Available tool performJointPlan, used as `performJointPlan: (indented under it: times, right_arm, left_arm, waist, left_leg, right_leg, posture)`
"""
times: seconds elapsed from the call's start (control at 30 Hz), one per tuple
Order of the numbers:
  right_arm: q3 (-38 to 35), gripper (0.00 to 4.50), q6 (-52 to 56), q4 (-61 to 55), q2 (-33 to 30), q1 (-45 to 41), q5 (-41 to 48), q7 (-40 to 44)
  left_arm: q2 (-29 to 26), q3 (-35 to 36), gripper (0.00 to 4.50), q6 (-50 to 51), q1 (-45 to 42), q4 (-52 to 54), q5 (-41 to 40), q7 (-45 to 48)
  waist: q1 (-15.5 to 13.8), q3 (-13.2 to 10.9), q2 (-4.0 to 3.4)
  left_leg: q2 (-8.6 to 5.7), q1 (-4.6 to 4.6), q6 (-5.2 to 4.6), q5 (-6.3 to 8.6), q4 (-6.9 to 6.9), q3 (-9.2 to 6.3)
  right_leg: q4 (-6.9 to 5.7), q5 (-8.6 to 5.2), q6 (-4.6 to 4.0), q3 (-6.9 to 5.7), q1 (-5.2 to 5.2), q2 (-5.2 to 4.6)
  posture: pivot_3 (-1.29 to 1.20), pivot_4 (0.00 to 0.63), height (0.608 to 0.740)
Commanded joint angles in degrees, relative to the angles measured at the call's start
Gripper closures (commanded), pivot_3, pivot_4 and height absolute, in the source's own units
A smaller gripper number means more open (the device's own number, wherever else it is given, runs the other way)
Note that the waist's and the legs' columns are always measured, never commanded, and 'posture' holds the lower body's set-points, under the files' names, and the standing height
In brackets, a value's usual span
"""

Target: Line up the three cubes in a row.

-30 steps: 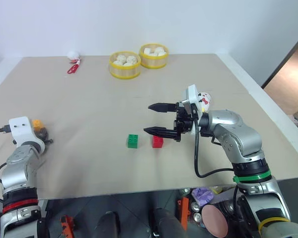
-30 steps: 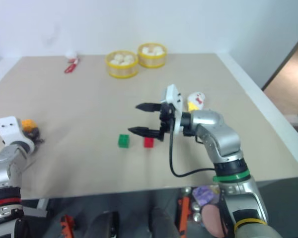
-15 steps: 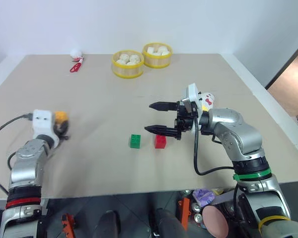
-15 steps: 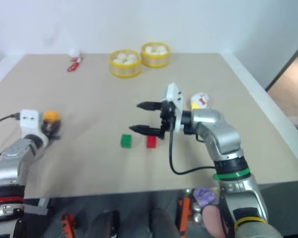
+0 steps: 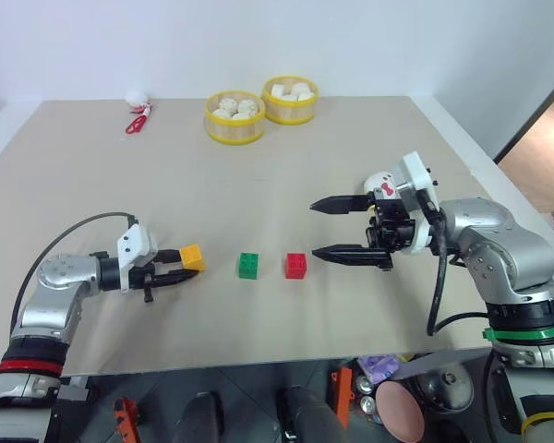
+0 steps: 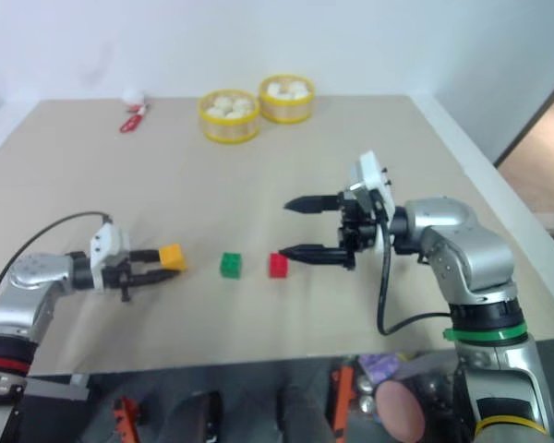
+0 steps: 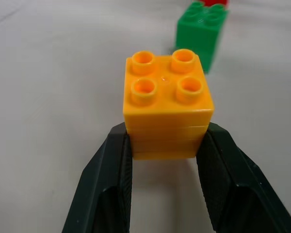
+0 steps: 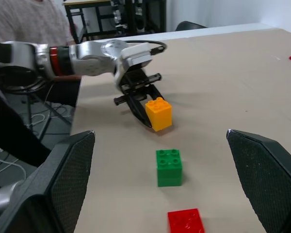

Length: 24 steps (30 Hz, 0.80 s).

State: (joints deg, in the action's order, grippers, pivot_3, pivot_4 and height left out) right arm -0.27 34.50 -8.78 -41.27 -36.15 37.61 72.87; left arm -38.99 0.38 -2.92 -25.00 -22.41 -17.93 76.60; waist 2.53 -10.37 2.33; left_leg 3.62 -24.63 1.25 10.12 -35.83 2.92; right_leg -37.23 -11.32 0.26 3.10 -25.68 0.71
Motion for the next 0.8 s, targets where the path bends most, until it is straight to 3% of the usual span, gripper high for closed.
performJointPlan:
  times: [0.03,0.53,0.8]
  right_arm:
    - [-1.97,0.00,0.45,-3.33,-1.16,0.73,1.51,-0.54]
    - [-2.78,0.00,1.46,-6.66,-2.14,3.99,2.07,-3.98]
    - [-2.40,0.00,1.22,-6.74,-2.19,4.31,1.89,-4.83]
  left_arm:
    - [0.59,-0.48,3.20,-3.19,-3.47,-4.62,0.12,3.69]
    - [1.33,-3.09,3.20,-9.86,-15.02,-24.05,4.87,14.88]
    - [2.21,-3.79,3.20,-11.62,-16.15,-26.27,5.17,15.90]
  waist:
    - [0.07,0.00,0.00]
    - [0.03,0.00,0.00]
    - [0.03,0.00,0.00]
  left_leg:
    - [0.00,-0.01,0.00,0.00,-0.04,0.01]
    - [-0.02,-0.13,-0.01,0.00,-0.29,0.01]
    - [-0.01,-0.16,-0.02,0.01,-0.36,0.00]
  right_leg:
    - [0.00,0.00,0.00,0.01,0.00,0.00]
    - [-0.03,0.12,0.19,0.04,-0.02,0.00]
    - [-0.05,0.13,0.20,0.03,-0.02,0.00]
  posture:
    - [0.00,0.150,0.740]
    - [0.00,0.150,0.740]
    - [0.00,0.150,0.740]
